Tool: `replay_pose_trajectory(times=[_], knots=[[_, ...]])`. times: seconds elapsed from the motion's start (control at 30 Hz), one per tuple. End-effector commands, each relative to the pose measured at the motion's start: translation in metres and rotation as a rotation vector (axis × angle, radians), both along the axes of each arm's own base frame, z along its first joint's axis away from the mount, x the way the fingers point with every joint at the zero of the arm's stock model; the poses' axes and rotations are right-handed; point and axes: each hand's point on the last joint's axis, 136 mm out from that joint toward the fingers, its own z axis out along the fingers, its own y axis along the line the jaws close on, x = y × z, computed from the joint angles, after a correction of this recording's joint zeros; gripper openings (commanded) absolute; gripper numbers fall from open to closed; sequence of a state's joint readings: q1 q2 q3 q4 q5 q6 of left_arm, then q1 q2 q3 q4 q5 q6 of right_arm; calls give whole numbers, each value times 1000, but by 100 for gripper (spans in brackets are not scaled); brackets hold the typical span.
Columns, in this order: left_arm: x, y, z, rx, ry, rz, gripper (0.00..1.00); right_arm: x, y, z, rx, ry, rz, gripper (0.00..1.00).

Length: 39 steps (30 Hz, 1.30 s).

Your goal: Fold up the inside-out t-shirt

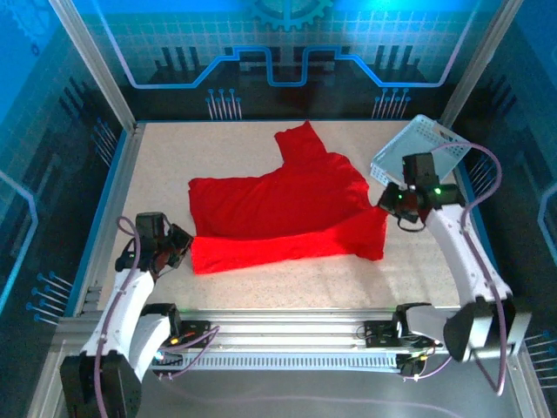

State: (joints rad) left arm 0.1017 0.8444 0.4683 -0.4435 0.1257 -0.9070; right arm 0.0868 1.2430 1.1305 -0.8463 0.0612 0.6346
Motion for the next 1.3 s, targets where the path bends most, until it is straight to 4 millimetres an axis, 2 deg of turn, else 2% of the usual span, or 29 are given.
replay_pose_trajectory(times=[0.0,0.1,0.2,0.3,0.33,0.37,0.4,0.47,0.5,0.57,0.6,0.67,0.73,0.8,0.87,0.97,1.03,1.07,1.27], knots=[[20,15,11,85,-44,25,0,33,12,4,-72,-25,59,0],[30,15,6,92,-26,10,1,52,27,-4,-120,3,111,0],[37,11,-2,78,9,-21,2,67,33,-15,-171,38,128,0],[38,13,-7,95,59,-34,15,79,36,-25,-190,57,139,2],[36,16,-7,108,76,-28,23,81,35,-26,-201,64,142,12],[32,20,-8,127,100,-13,39,84,34,-25,-217,66,142,29],[29,24,-5,144,113,1,52,84,31,-24,-235,72,145,42],[24,31,8,180,109,23,61,80,24,-14,-277,65,145,57],[21,34,18,197,97,39,66,75,20,-7,-294,52,148,62],[17,32,43,212,22,34,70,60,13,2,-317,38,146,67],[16,26,55,213,-20,15,70,50,11,4,-315,35,148,69],[12,7,64,207,-49,-55,68,30,16,-1,-268,39,168,70],[7,-25,55,183,-36,-166,66,9,20,-16,-217,70,180,69],[0,-59,33,154,6,-273,66,-13,23,-36,-180,113,178,69],[-7,-75,10,154,62,-323,65,-31,16,-55,-182,163,149,69],[-13,-84,-17,121,102,-326,63,-51,6,-77,-166,221,94,69],[-16,-83,-31,111,122,-307,62,-54,6,-83,-133,212,69,69],[-17,-83,-36,108,128,-304,62,-60,7,-94,-114,230,72,69],[-21,-66,-60,155,204,-242,62,-61,6,-116,-22,274,36,67]])
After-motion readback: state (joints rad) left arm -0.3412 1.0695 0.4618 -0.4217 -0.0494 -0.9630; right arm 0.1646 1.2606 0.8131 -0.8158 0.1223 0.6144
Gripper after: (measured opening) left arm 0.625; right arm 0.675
